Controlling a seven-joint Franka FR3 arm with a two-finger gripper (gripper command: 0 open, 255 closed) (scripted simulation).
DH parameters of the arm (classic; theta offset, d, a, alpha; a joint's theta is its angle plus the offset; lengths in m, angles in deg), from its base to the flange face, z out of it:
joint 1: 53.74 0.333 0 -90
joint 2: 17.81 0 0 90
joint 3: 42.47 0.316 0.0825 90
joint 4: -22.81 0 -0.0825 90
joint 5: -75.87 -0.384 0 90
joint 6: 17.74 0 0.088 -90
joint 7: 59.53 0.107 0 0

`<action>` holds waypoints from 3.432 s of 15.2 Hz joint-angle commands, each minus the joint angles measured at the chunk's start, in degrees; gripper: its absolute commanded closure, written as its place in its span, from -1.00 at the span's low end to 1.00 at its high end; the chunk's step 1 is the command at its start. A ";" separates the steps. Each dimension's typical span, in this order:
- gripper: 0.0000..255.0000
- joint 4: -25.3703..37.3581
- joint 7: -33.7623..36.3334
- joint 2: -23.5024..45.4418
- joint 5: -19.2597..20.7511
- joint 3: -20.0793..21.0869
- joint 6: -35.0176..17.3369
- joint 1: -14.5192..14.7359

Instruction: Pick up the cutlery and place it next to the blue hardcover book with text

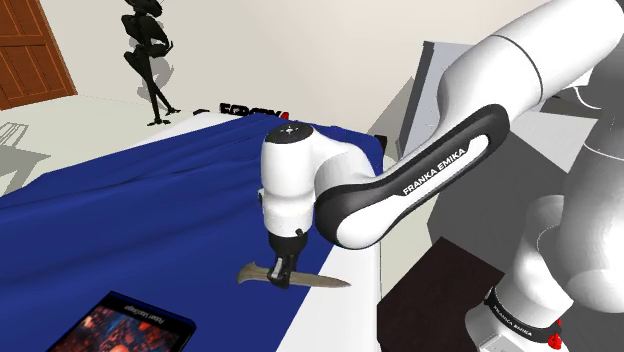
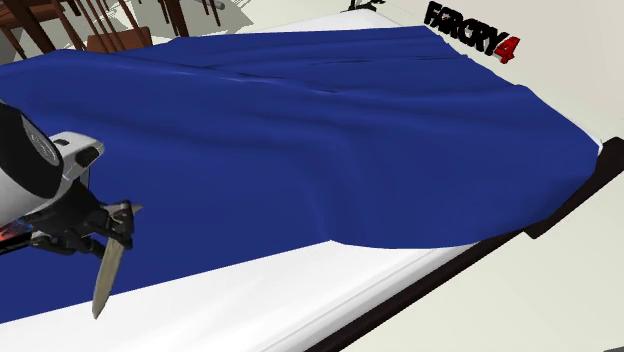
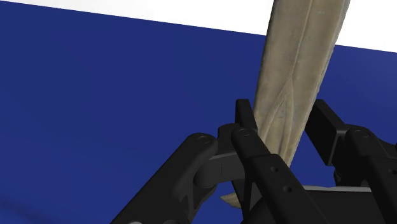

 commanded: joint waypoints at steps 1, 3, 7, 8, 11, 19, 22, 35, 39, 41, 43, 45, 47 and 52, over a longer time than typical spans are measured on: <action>1.00 2.19 3.21 2.05 1.08 0.90 0.55 1.63; 1.00 4.93 6.30 4.21 2.21 1.70 1.53 3.43; 1.00 11.23 12.15 9.05 4.62 2.83 3.88 7.38; 1.00 12.99 13.53 10.35 5.23 3.02 4.56 8.44; 1.00 18.72 17.41 14.51 7.05 3.42 6.82 11.79; 1.00 18.49 19.41 18.35 9.21 2.49 3.17 13.18; 1.00 18.03 19.97 19.73 10.04 2.02 1.46 13.50; 1.00 17.38 21.59 23.92 12.43 0.50 -3.08 14.57; -1.00 17.39 21.59 23.92 12.43 0.50 -3.08 14.57; -1.00 17.38 21.59 23.92 12.43 0.50 -3.08 14.57; -1.00 17.38 21.59 23.92 12.43 0.50 -3.08 14.57; -1.00 17.79 20.72 21.43 11.02 1.47 -0.34 13.98; -1.00 18.43 19.95 19.37 9.80 2.25 2.20 13.53; -1.00 18.43 19.95 19.37 9.79 2.24 2.20 13.54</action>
